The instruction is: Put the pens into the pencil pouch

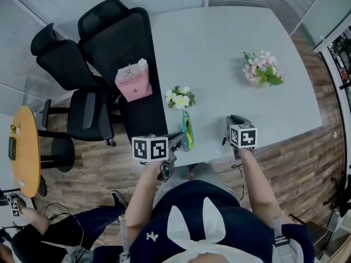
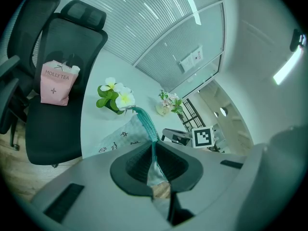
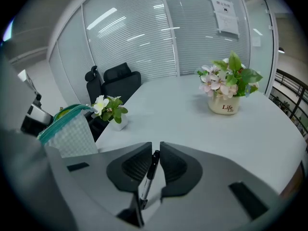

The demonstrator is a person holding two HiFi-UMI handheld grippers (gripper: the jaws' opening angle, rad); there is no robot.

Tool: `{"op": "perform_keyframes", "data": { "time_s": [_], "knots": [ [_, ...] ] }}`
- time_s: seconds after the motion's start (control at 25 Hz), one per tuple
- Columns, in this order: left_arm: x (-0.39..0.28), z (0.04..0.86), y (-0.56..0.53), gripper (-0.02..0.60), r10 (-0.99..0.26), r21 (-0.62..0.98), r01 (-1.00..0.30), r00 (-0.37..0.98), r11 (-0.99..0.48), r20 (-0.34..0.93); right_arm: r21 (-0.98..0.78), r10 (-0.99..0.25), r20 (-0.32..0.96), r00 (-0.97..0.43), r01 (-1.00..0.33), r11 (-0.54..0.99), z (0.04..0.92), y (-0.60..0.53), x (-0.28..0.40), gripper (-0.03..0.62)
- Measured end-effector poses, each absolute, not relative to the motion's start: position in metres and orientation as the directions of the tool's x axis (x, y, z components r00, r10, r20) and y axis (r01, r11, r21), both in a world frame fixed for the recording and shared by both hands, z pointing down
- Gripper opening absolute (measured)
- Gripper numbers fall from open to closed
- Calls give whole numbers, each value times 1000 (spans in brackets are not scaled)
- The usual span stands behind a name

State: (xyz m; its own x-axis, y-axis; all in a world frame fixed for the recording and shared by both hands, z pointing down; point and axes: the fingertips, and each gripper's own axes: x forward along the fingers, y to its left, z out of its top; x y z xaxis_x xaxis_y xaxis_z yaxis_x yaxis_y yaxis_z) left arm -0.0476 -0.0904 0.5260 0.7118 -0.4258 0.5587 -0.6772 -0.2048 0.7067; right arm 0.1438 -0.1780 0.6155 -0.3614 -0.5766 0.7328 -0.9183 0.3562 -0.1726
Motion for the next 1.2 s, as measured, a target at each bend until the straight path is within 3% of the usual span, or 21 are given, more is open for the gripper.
{"op": "perform_keyframes", "data": {
  "time_s": [0.68, 1.2],
  "knots": [
    [-54, 526, -91, 44, -437, 704, -682, 705, -200, 558, -169, -741, 561, -369, -927, 333, 541, -166, 149, 51],
    [-51, 526, -93, 44, -411, 705, -672, 722, -227, 557, -171, -784, 494, -376, -926, 336, 503, -152, 146, 51]
  ]
}}
